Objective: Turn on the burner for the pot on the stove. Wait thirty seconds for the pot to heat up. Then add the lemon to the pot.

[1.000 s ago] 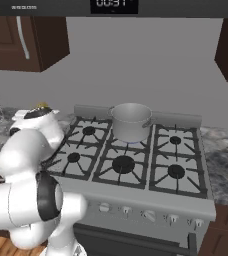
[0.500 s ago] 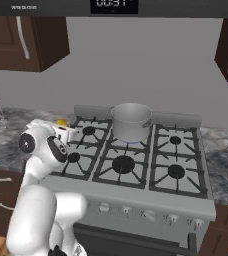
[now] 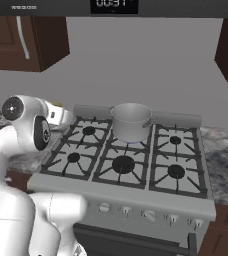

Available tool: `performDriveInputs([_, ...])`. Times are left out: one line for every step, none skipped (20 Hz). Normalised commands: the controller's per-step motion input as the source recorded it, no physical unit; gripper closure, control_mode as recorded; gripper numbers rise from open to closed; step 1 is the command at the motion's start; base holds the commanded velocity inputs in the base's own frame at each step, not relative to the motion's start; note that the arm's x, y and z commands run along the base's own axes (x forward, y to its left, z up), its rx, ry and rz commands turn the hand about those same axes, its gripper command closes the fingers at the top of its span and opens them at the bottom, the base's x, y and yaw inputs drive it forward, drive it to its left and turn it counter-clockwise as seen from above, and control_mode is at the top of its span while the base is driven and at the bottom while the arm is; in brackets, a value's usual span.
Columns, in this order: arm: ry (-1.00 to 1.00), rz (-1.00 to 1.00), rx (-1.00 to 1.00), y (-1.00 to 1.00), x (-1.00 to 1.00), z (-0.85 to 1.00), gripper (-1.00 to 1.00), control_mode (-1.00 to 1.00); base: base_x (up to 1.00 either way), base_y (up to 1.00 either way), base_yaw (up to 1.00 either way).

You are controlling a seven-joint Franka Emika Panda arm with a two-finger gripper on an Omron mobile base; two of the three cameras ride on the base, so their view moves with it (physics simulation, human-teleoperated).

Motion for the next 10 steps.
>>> performDriveInputs([0.34, -0.07, 0.0, -0.69, -0.06, 0.8, 1.0, -1.0, 0.0, 0.0, 0.0])
performDriveInputs([0.41, -0.08, 0.0, -0.67, 0.0, 0.54, 1.0, -1.0, 0.0, 0.0, 0.0])
performDriveInputs([0.15, -0.03, 0.0, -0.43, 0.31, 0.39, 1.0, -1.0, 0.0, 0.0, 0.0])
performDriveInputs([0.33, 0.09, 0.01, -0.27, 0.64, 0.0, 1.0, -1.0, 0.0, 0.0, 0.0])
performDriveInputs([0.31, 0.12, 0.09, -0.41, 0.58, 0.0, 1.0, -1.0, 0.0, 0.0, 0.0])
performDriveInputs([0.38, 0.1, 0.06, -0.24, 0.63, 0.07, 1.0, -1.0, 0.0, 0.0, 0.0])
performDriveInputs([0.49, 0.04, 0.01, -0.06, 0.78, 0.12, 1.0, -1.0, 0.0, 0.0, 0.0])
performDriveInputs([0.52, 0.0, 0.0, -0.03, 0.66, 0.21, 1.0, -1.0, 0.0, 0.0, 0.0])
performDriveInputs([0.57, 0.0, 0.0, 0.0, 0.7, 0.17, 1.0, -1.0, 0.0, 0.0, 0.0])
performDriveInputs([0.55, 0.0, 0.0, 0.0, 0.64, 0.09, 1.0, -1.0, 0.0, 0.0, 0.0])
